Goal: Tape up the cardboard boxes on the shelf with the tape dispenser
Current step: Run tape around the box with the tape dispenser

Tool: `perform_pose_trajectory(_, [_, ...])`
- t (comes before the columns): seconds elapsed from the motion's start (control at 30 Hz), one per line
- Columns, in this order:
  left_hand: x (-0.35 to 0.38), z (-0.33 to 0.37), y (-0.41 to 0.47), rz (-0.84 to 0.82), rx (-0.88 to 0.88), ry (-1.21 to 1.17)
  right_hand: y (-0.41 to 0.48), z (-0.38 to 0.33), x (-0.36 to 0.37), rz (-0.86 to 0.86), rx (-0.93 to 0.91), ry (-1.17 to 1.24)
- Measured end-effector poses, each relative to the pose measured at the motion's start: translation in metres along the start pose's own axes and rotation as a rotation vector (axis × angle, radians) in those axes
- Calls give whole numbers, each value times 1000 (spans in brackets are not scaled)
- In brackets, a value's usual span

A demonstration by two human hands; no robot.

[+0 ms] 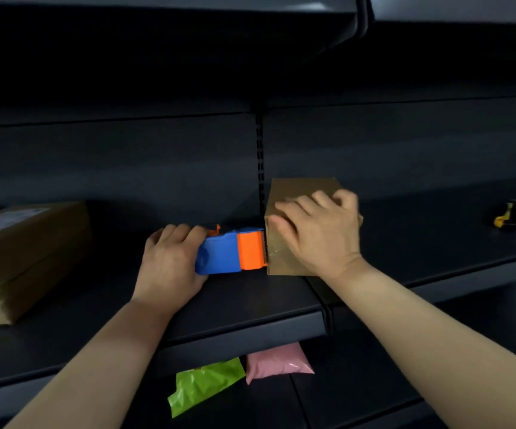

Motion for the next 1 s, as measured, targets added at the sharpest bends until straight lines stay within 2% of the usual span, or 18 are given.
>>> perform_pose_trajectory(0.13, [2, 1, 2, -11, 5, -9, -19, 27, 1, -10, 195, 137])
perform_pose_trajectory(0.27, [4, 0, 2, -26, 6, -17, -5, 20, -7, -128, 257, 69])
perform_pose_trajectory(0.37, [3, 1, 4, -38, 0, -26, 18, -5, -11, -275, 258, 72])
perform_pose_trajectory(0.5, [1, 0, 2, -67, -20, -38, 31, -30, 8, -586, 218, 103])
perform_pose_trajectory(0.57, [-1, 2, 1, -44, 9, -60, 30, -23, 8, -602, 174, 162])
perform_pose_trajectory(0.7, [-9, 19, 0, 45, 219, -72, 15, -3, -12, -637, 84, 352])
perform_pose_trajectory(0.8, [-13, 27, -1, 76, 299, -53, 9, 2, -23, -636, 51, 456])
perform_pose_trajectory(0.9, [-13, 22, -2, 80, 268, -59, 6, 6, -27, -606, -6, 492])
perform_pose_trajectory(1.0, [-8, -1, -2, 29, 110, -26, -4, 24, -34, -563, -38, 642])
Point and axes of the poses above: each hand's wrist, its own y-axis towards the middle knuckle, its own x-axis out of the palm, z = x × y, the point moved 5 cm from there along y, towards the middle knuckle, and after that the axes turned 7 degrees about -z, right-handed, at the moved point
